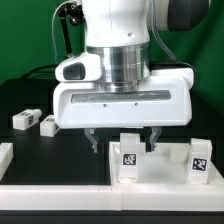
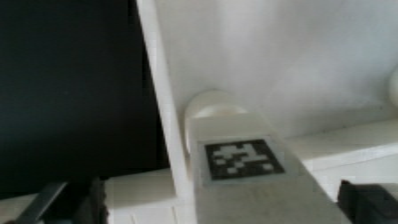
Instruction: Assemble square table
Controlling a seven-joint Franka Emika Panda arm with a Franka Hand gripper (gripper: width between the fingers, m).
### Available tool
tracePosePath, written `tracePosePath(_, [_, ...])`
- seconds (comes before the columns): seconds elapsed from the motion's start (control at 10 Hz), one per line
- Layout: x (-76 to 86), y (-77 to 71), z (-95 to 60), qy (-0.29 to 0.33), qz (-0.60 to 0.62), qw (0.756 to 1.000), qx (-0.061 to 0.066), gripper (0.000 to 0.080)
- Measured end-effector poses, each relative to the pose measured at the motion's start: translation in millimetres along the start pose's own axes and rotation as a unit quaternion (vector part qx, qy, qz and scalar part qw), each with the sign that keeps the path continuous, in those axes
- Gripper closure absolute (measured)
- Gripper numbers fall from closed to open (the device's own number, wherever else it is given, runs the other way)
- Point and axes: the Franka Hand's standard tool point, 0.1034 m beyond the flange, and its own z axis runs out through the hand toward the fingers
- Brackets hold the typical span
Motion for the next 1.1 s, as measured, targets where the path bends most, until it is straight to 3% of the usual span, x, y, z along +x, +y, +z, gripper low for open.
tracePosePath(0.2, [0.0, 0.1, 0.0, 0.0, 0.021, 1.0, 0.0, 0.0409])
tracePosePath(0.3, [0.0, -0.4, 0.1, 0.0, 0.061, 0.998, 0.001, 0.0409])
tracePosePath(0.4, [-0.1, -0.4, 0.2, 0.0, 0.096, 0.995, 0.001, 0.0513])
tracePosePath(0.6, [0.2, -1.9, 0.5, 0.001, 0.196, 0.981, 0.002, 0.0511])
tracePosePath(0.8, [-0.4, -3.9, 1.0, -0.002, 0.314, 0.949, 0.001, 0.0511])
tracePosePath(0.9, [0.4, -5.0, 0.8, -0.007, 0.375, 0.927, 0.0, 0.0511])
tracePosePath(1.1, [0.6, -7.9, 3.6, -0.005, 0.539, 0.842, 0.022, 0.0511])
